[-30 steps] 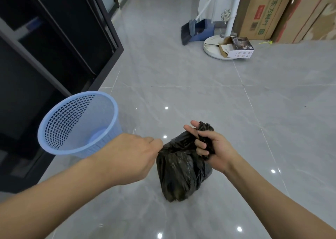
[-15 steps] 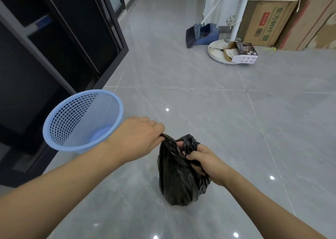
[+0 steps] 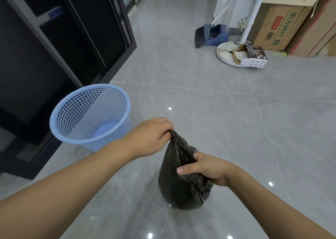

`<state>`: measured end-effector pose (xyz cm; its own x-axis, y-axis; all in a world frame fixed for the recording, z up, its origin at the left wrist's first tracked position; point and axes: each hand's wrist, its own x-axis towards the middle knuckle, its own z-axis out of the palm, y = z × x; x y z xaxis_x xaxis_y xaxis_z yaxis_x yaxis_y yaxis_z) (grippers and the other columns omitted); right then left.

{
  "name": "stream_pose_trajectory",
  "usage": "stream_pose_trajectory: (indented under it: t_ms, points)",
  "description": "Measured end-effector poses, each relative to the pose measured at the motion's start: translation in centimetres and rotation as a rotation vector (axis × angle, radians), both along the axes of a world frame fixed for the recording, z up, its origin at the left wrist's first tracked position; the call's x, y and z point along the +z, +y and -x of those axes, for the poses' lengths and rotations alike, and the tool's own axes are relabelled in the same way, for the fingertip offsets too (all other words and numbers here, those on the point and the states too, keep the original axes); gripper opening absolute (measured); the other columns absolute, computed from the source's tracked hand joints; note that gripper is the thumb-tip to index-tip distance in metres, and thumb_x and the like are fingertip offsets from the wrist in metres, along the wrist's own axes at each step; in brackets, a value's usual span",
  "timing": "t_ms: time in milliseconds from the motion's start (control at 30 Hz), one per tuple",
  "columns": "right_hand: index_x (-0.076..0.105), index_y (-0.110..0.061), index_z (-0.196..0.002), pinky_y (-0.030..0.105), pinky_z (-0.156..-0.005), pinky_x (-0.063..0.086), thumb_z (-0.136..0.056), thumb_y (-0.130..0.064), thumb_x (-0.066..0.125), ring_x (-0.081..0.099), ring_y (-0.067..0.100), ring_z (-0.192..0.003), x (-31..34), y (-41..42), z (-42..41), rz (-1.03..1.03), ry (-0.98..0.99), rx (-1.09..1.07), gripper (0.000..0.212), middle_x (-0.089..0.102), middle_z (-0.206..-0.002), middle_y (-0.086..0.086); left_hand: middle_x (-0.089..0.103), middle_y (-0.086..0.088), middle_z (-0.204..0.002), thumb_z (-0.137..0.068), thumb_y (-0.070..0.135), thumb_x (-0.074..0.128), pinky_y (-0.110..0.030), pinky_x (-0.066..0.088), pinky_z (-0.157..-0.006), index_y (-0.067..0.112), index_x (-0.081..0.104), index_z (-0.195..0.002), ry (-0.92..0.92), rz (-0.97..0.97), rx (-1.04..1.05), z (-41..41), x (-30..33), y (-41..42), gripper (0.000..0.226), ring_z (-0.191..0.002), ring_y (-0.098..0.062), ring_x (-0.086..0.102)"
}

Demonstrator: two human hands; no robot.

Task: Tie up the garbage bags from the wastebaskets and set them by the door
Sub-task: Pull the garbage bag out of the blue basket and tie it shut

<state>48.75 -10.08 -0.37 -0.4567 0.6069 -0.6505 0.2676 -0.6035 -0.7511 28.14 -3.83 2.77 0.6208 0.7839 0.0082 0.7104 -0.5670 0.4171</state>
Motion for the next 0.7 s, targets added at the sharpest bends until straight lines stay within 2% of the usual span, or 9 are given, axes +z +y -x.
stream_pose_trajectory:
  t_ms: [133,233,300,400,467,500,567,633,700]
  points:
    - [0.067,0.001,-0.108,0.035,-0.085,0.055,-0.071,-0.025,0.078,0.069,0.028,-0.097,0.0,0.6,0.0,-0.010,0.019,0.005,0.046,0.071,-0.106,0.018,0.055,0.006,-0.095,-0.097,0.019,0.044,-0.035,0.045,-0.087,0.019,0.059,-0.093,-0.027,0.086,0.023,-0.2,0.7,0.5,0.015,-0.095,-0.014,0.052]
    - [0.072,-0.010,-0.102,0.035,-0.087,0.055,-0.071,-0.022,0.079,0.070,0.028,-0.096,0.0,0.9,0.1,-0.087,-0.009,-0.020,0.035,0.074,-0.102,0.013,0.053,0.008,-0.095,-0.097,0.021,0.044,-0.034,0.045,-0.089,0.023,0.057,-0.088,-0.023,0.129,0.036,0.0,1.0,0.9,0.015,-0.097,-0.013,0.051]
    - [0.072,-0.009,-0.106,0.037,-0.094,0.054,-0.070,-0.016,0.077,0.069,0.029,-0.101,0.0,1.0,0.3,-0.146,-0.010,-0.051,0.037,0.073,-0.107,0.014,0.054,0.006,-0.096,-0.097,0.020,0.044,-0.032,0.044,-0.089,0.020,0.057,-0.090,-0.024,0.149,0.050,0.0,1.2,0.8,0.016,-0.097,-0.013,0.051]
    - [0.074,-0.007,-0.104,0.030,-0.096,0.050,-0.076,-0.009,0.070,0.066,0.022,-0.105,0.4,1.1,0.4,-0.196,0.060,0.001,0.028,0.073,-0.109,0.007,0.056,0.000,-0.099,-0.099,0.019,0.041,-0.032,0.043,-0.088,0.013,0.056,-0.095,-0.013,0.178,0.092,-0.4,1.6,0.4,0.017,-0.097,-0.016,0.051]
    - [0.072,-0.001,-0.088,0.028,-0.090,0.050,-0.079,-0.011,0.068,0.066,0.021,-0.092,0.8,1.0,0.2,-0.189,0.085,0.075,0.014,0.072,-0.093,0.007,0.057,-0.003,-0.100,-0.101,0.021,0.038,-0.034,0.043,-0.087,0.010,0.054,-0.098,0.029,0.210,0.125,-0.6,1.6,0.1,0.019,-0.096,-0.019,0.052]
    - [0.067,0.000,-0.079,0.025,-0.081,0.050,-0.080,-0.014,0.067,0.064,0.020,-0.080,1.1,1.1,0.1,-0.174,0.099,0.117,0.014,0.068,-0.079,0.006,0.057,-0.004,-0.099,-0.101,0.021,0.038,-0.036,0.044,-0.086,0.009,0.053,-0.098,0.032,0.237,0.146,-0.5,1.6,0.1,0.020,-0.095,-0.021,0.053]
    - [0.060,-0.003,-0.080,0.021,-0.066,0.044,-0.083,-0.021,0.064,0.052,0.015,-0.062,2.0,1.3,0.1,-0.100,0.074,0.173,0.019,0.055,-0.058,0.002,0.058,-0.005,-0.098,-0.101,0.022,0.037,-0.037,0.045,-0.082,0.008,0.052,-0.097,-0.015,0.316,0.201,-0.3,1.5,0.1,0.021,-0.093,-0.023,0.054]
    - [0.060,-0.004,-0.096,0.022,-0.062,0.039,-0.082,-0.025,0.064,0.045,0.014,-0.058,2.9,1.8,0.0,-0.060,-0.046,0.241,0.025,0.047,-0.052,0.000,0.059,-0.005,-0.097,-0.100,0.023,0.037,-0.036,0.045,-0.081,0.009,0.052,-0.096,-0.072,0.387,0.241,-0.1,1.3,0.0,0.022,-0.093,-0.024,0.056]
    - [0.061,-0.004,-0.085,0.024,-0.058,0.037,-0.082,-0.026,0.065,0.046,0.016,-0.060,3.6,2.3,0.1,-0.104,-0.242,0.374,0.022,0.049,-0.055,0.002,0.061,-0.005,-0.100,-0.100,0.025,0.037,-0.037,0.047,-0.083,0.010,0.053,-0.096,-0.089,0.425,0.251,-0.2,1.1,-0.3,0.022,-0.095,-0.023,0.057]
